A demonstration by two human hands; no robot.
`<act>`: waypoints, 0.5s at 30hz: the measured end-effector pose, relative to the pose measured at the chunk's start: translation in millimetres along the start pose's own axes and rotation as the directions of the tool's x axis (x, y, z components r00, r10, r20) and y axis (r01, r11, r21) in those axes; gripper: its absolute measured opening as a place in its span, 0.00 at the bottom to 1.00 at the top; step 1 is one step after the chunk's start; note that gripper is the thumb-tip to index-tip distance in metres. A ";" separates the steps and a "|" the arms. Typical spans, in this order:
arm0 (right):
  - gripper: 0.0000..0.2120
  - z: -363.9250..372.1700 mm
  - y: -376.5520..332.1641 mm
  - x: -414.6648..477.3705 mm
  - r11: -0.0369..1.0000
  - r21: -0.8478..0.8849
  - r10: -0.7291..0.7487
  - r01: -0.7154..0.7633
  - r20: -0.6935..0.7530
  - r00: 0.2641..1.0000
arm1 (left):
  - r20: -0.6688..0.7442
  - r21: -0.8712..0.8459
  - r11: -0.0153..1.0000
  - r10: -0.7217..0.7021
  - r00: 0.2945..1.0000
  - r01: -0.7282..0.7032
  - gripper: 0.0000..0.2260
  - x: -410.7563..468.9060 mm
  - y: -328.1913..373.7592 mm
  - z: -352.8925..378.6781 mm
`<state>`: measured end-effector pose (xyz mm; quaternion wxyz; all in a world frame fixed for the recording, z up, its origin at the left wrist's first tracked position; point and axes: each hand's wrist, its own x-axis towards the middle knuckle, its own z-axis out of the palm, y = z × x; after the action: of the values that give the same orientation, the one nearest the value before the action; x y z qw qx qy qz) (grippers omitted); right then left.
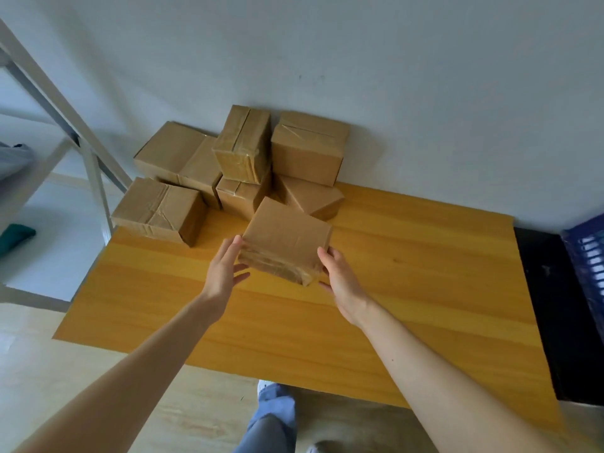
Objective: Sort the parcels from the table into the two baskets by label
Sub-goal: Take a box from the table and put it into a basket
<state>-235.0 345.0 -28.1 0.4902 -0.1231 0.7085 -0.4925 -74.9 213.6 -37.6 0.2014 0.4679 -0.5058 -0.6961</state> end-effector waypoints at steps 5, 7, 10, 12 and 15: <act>0.26 -38.2 -2.6 -41.5 0.993 0.098 -0.060 0.068 -0.085 0.995 | 0.030 0.024 0.997 0.067 0.997 -0.068 0.11 -34.8 13.3 36.7; 0.25 -55.2 -1.0 -61.2 0.986 0.138 -0.080 0.093 -0.099 0.992 | 0.032 0.030 0.995 0.094 0.995 -0.095 0.13 -53.8 13.4 51.7; 0.24 -81.2 7.0 -90.7 0.982 0.145 -0.113 0.123 -0.075 0.991 | 0.029 0.046 0.994 0.103 0.994 -0.104 0.17 -86.3 8.4 74.4; 0.24 -97.0 13.6 -110.6 0.981 0.122 -0.153 0.153 -0.013 0.988 | 0.031 0.063 0.991 0.116 0.993 -0.118 0.19 -109.9 4.9 88.6; 0.38 -117.0 24.0 -134.9 0.972 -0.011 -0.236 0.237 0.049 0.971 | 0.016 0.081 0.984 0.159 0.987 -0.160 0.21 -140.9 6.1 108.7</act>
<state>-257.1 512.9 33.6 0.4435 -0.2222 0.6812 -0.5385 -101.3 373.3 36.4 0.2348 0.4304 -0.5709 -0.6586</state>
